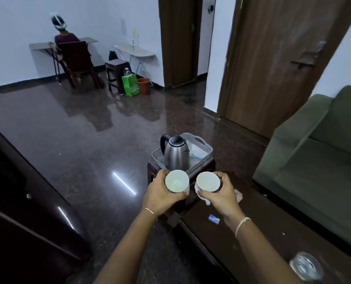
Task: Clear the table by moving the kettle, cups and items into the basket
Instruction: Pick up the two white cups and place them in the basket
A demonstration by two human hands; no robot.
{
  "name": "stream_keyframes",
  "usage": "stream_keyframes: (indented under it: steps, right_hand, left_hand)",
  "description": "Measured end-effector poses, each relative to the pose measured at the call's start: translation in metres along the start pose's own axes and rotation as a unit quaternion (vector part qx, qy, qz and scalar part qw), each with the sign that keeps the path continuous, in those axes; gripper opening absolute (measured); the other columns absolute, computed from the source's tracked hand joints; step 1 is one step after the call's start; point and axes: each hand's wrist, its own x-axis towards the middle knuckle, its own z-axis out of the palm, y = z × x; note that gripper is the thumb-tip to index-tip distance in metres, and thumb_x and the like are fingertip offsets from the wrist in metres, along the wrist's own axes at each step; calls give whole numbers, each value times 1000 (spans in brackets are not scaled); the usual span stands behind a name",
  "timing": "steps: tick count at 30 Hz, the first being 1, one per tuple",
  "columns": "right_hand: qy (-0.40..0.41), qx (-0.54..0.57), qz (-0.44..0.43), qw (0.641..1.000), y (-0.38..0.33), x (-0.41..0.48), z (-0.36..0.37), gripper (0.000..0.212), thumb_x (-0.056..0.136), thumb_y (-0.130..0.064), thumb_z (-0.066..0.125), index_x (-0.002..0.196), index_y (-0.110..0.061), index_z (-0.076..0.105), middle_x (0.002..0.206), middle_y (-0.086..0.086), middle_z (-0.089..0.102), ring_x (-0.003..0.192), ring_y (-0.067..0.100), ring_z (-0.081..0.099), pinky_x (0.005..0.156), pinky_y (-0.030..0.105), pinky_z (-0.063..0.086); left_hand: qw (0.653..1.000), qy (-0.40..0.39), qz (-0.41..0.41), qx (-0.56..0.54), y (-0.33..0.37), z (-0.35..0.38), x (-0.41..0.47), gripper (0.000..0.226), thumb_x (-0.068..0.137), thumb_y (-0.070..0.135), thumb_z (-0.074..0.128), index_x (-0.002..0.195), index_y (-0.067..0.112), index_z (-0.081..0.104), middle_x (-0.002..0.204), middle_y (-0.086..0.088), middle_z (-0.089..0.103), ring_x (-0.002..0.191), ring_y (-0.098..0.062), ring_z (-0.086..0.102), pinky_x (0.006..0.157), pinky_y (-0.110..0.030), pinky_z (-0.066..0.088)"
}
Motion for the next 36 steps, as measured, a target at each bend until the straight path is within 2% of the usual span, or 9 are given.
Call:
stream_keyframes:
  steps: [7,11,14,17,21,25,29,33,36]
  right_hand:
    - [-29,7,-3,1000,-6,71,34,57,61,-6,87,103,-29,56,100,-9,65,80,-10,61,55,8,47]
    - [-50,14,-6,999,-7,123,48,58,63,-5,86,109,-26,57,105,-6,64,88,-1,62,61,9,48]
    - [-54,19,-5,998,-10,163,57,59,64,-4,86,112,-23,56,106,-7,63,94,2,60,69,12,49]
    - [-53,27,0,998,-8,201,65,58,63,-1,86,109,-23,58,105,-7,65,89,-4,62,70,10,49]
    - [-50,32,8,998,-6,246,71,61,61,-2,87,111,-25,59,111,-6,66,103,7,62,79,18,51]
    - [-23,23,14,999,-4,283,75,62,59,-3,88,110,-26,60,113,-5,65,101,5,63,74,15,52]
    - [15,14,27,999,4,319,82,59,59,-4,88,106,-27,60,107,-9,67,91,-7,64,69,13,52]
    - [70,8,49,996,14,354,93,59,59,-8,90,104,-30,60,105,-11,67,91,-6,62,72,14,52]
    - [108,2,71,992,22,376,101,59,60,-10,90,107,-28,59,104,-11,66,92,-5,61,68,13,52]
  left_hand:
    - [999,16,-16,-28,-14,-18,78,62,42,52,82,91,56,45,90,34,61,87,18,56,69,-16,48]
    - [999,-10,-16,-46,-13,-22,140,63,44,44,85,95,46,48,97,27,62,91,11,58,69,-9,45]
    - [999,-21,-15,-45,-11,-25,186,62,44,44,86,91,49,46,95,29,61,87,19,55,64,-4,43]
    - [998,-39,-16,-37,-12,-26,230,64,41,51,84,94,44,48,97,23,64,90,12,58,69,-10,45]
    - [998,-57,-9,-29,-15,-22,287,72,40,56,83,101,37,50,101,20,64,97,-5,62,81,-28,53]
    - [996,-80,-6,-27,-19,-9,337,74,39,60,82,102,37,50,103,17,64,98,-9,62,86,-36,55]
    - [993,-111,-2,-41,-29,9,390,75,40,57,84,104,37,51,103,17,66,98,-9,64,88,-39,55]
    - [989,-147,20,-22,-42,29,443,74,42,59,83,104,39,48,98,21,62,96,-9,63,83,-31,54]
    - [981,-187,40,6,-51,43,480,72,47,55,85,105,39,46,102,16,63,99,-14,63,85,-35,54]
